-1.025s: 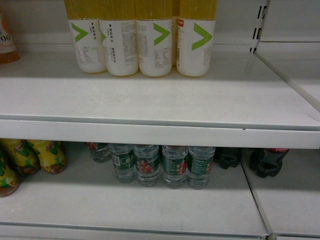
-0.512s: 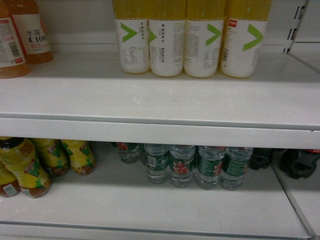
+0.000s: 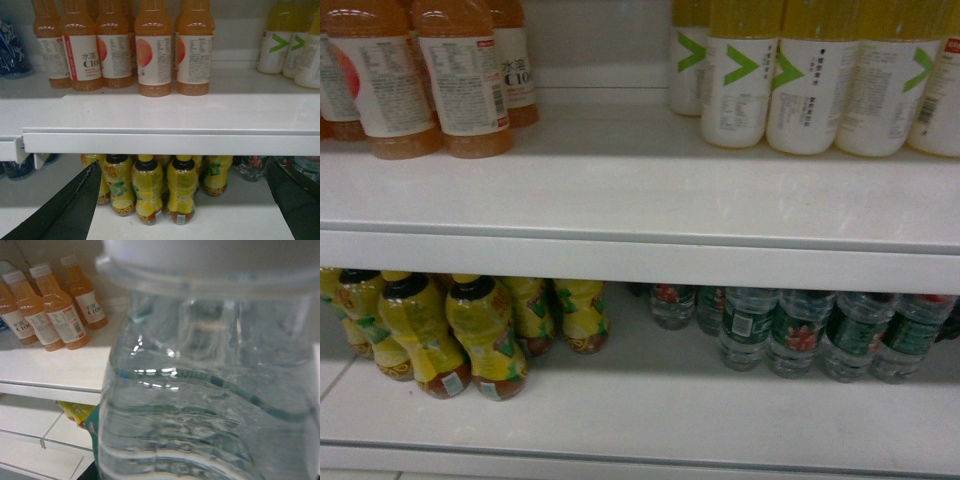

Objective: Move water from second to third shelf

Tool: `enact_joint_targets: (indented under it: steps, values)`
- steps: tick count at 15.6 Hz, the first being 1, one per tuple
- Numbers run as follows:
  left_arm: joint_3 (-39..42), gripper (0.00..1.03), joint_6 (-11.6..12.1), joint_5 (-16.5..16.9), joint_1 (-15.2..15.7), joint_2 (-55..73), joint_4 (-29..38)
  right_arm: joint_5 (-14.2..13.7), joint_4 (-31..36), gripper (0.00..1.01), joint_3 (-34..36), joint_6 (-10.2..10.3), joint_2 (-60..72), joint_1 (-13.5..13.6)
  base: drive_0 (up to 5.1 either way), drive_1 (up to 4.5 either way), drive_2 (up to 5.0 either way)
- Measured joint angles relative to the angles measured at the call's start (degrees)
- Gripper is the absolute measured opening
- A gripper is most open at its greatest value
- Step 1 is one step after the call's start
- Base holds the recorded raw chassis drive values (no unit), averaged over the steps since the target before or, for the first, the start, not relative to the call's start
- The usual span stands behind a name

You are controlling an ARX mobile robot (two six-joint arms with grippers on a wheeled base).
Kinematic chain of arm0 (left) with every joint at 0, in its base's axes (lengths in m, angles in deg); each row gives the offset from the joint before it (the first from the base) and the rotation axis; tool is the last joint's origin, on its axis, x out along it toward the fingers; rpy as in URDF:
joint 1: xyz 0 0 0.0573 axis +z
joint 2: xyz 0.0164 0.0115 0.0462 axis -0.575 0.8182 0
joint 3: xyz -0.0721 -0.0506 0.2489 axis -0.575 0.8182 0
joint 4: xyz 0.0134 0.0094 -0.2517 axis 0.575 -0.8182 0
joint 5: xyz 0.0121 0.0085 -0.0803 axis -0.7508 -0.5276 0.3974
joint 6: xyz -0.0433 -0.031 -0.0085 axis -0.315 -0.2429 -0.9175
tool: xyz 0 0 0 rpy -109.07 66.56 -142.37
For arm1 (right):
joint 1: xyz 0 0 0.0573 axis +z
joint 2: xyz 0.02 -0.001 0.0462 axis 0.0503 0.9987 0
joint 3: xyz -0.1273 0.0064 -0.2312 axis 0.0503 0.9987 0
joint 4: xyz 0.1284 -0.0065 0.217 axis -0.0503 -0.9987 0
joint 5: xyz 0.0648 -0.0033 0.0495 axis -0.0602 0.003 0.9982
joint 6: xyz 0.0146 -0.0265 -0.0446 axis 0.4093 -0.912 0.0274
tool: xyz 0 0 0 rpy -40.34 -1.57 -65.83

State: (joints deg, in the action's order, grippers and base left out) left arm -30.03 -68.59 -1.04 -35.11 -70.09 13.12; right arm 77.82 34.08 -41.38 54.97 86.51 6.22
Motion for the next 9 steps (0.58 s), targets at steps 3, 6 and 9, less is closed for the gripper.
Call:
enact_joint_targets:
  steps: [3,6,9]
  values:
    - [0.00,0.98,0.00,-0.02,0.00,0.00,0.04,0.00,-0.04,0.43,0.00,0.00,0.00,-0.02,-5.0,2.36,2.4]
    - [-0.02,0.98,0.00,0.00,0.00,0.00,0.07,0.07,-0.07,0.43,0.00,0.00,0.00,-0.02,-5.0,2.41,2.4]
    - [0.00,0.98,0.00,0.02,0.00,0.00,0.04,0.07,0.22,0.43,0.00,0.00,0.00,0.00,-4.9,2.44,2.4]
